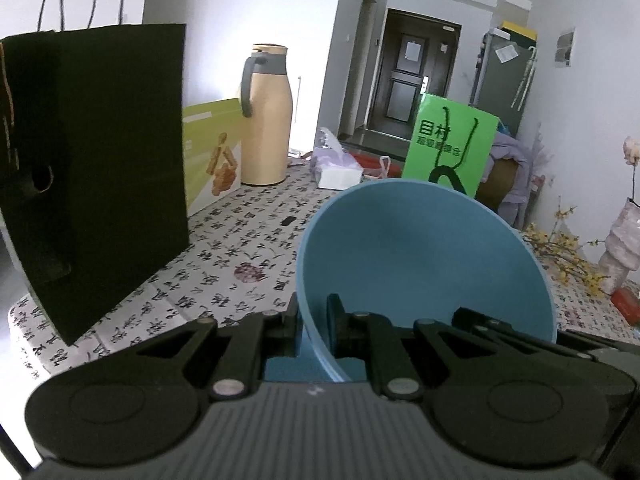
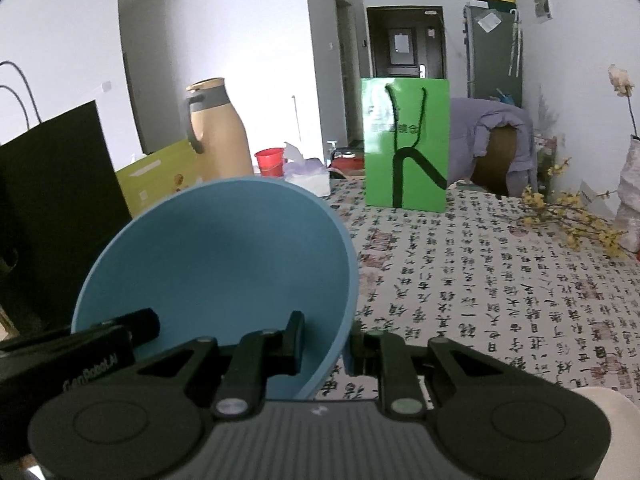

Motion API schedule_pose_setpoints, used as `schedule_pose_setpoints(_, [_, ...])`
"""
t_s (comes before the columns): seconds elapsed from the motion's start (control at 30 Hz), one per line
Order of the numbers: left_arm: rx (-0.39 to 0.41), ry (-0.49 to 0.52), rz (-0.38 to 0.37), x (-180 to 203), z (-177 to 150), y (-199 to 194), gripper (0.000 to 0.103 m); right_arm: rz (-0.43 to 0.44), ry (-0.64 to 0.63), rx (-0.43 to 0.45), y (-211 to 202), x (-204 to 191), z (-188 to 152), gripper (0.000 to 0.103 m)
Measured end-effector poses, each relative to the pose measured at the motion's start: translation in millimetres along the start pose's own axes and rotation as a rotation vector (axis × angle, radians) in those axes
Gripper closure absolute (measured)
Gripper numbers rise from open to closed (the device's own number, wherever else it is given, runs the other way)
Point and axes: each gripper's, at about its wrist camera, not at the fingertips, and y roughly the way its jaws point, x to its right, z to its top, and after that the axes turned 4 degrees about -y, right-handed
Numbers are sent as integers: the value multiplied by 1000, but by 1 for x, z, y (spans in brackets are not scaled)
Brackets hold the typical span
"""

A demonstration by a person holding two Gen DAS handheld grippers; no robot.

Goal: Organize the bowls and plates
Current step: 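Carry the held blue bowl toward the stacked bowls beside the black bag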

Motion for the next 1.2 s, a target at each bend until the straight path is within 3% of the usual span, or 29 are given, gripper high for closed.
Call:
schedule_pose_setpoints(0.6, [-45,-43,42,-41,-13,11,91,40,-70,-56,22,-36,-17,84])
schedule_pose_setpoints(1.2, [-106,-65,48,-62,-32,22,92,-2,-231,-43,29,-64,-35,81])
